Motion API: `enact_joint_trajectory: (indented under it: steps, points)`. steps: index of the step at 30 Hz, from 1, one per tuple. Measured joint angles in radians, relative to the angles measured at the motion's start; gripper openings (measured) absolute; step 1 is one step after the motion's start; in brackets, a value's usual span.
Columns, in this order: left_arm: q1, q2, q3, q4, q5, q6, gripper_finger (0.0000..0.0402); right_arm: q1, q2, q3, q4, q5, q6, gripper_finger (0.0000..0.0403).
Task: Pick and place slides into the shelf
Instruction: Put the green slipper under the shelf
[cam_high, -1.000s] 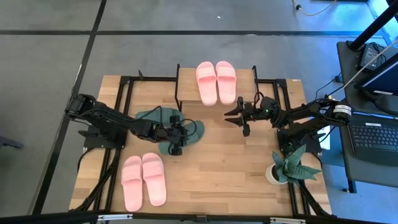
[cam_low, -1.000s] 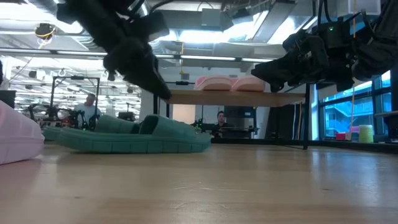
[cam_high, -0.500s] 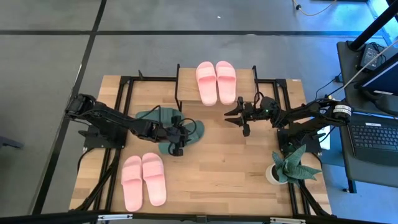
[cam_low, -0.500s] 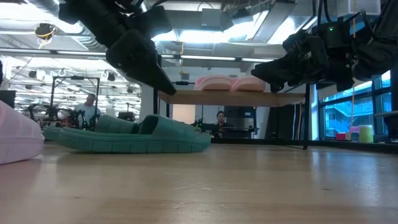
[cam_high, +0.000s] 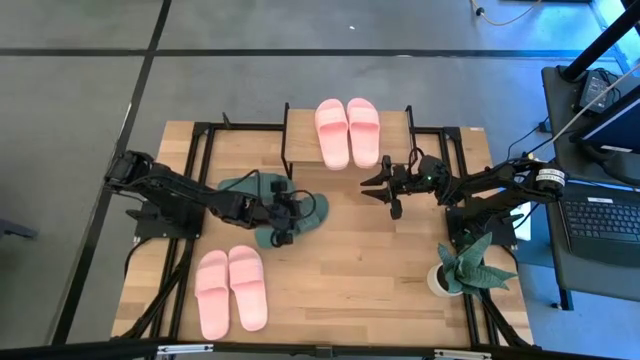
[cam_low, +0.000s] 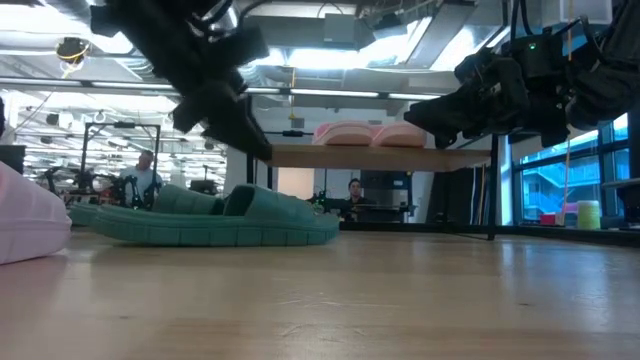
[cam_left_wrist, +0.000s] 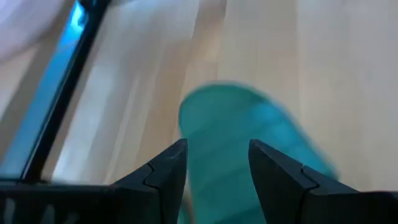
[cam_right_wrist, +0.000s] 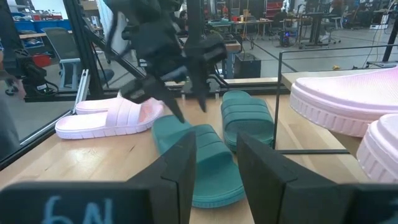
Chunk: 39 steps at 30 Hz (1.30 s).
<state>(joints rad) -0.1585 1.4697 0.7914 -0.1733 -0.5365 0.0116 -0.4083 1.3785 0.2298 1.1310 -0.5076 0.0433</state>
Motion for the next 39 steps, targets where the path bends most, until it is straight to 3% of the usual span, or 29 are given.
enact_joint_trajectory:
  steps: [3,7,15,39]
  points:
    - [0.018,0.0,0.0,-0.152,0.038,-0.081,0.0164,0.0,0.0,0.0,0.0,0.0,-0.001,0.0116]
    - [0.0,0.002,0.0,-0.235,0.083,-0.058,0.0164,0.0,0.0,0.0,0.0,0.0,-0.003,0.0116]
    - [-0.036,0.002,0.0,-0.235,0.076,0.088,0.0164,0.001,0.0,0.0,0.0,0.0,-0.02,0.0116]
    - [-0.044,0.002,0.0,-0.227,0.082,0.045,0.0164,0.001,0.0,0.0,0.001,0.0,0.034,0.0116]
